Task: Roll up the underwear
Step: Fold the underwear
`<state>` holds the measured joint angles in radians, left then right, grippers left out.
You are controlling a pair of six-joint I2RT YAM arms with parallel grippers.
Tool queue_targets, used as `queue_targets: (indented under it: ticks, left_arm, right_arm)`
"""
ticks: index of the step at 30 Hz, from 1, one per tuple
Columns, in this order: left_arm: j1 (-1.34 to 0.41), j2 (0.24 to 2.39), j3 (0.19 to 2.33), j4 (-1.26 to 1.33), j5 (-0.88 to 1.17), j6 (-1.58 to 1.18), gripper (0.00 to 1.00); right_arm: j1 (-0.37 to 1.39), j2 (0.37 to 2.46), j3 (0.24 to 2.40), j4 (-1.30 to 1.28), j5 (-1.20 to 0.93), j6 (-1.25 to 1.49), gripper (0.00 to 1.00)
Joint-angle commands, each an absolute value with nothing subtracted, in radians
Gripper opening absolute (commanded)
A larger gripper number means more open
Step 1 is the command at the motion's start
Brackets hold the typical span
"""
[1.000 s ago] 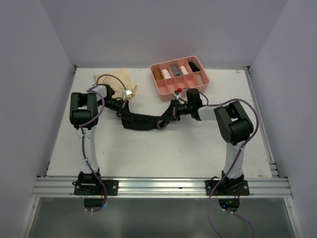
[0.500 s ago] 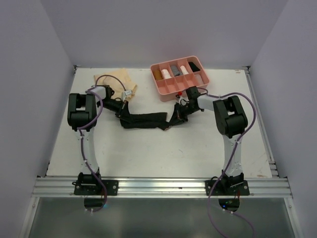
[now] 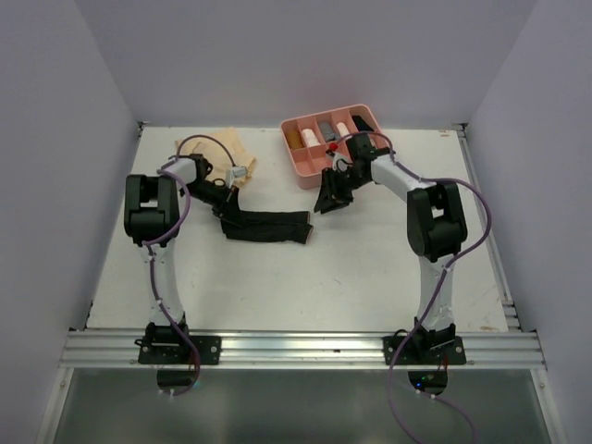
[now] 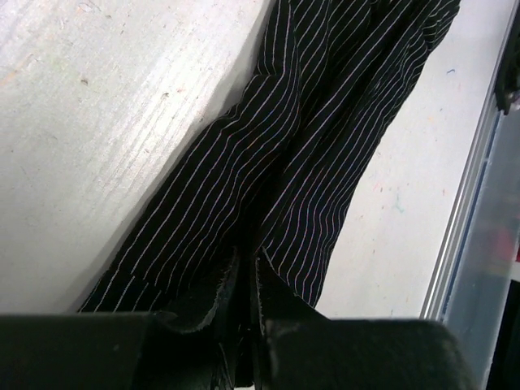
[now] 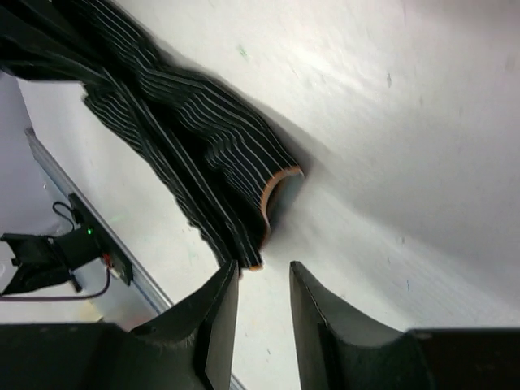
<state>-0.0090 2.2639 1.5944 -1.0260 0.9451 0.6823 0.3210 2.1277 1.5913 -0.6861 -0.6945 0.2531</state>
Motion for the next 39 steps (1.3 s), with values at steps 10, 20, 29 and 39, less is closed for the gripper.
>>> queue_targets:
  ticks: [10, 20, 29, 39]
  left_arm:
    - [-0.023, 2.223, 1.566, -1.003, 0.736, 0.893, 0.13]
    - [-0.051, 2.129, 1.467, -0.953, 0.719, 0.928, 0.15]
    - [-0.118, 2.112, 1.517, -0.847, 0.721, 0.865, 0.19]
    - [-0.212, 2.089, 1.471, -0.815, 0.719, 0.835, 0.18]
  right_arm:
    - [0.449, 2.263, 1.809, -0.678, -0.672, 0.210, 0.31]
    - [0.515, 2.174, 1.479, -0.589, -0.542, 0.190, 0.10]
    - [0.643, 1.864, 0.961, -0.226, -0.575, 0.523, 0.02]
    - [0.693, 1.692, 1.074, -0.305, -0.318, 0.548, 0.42]
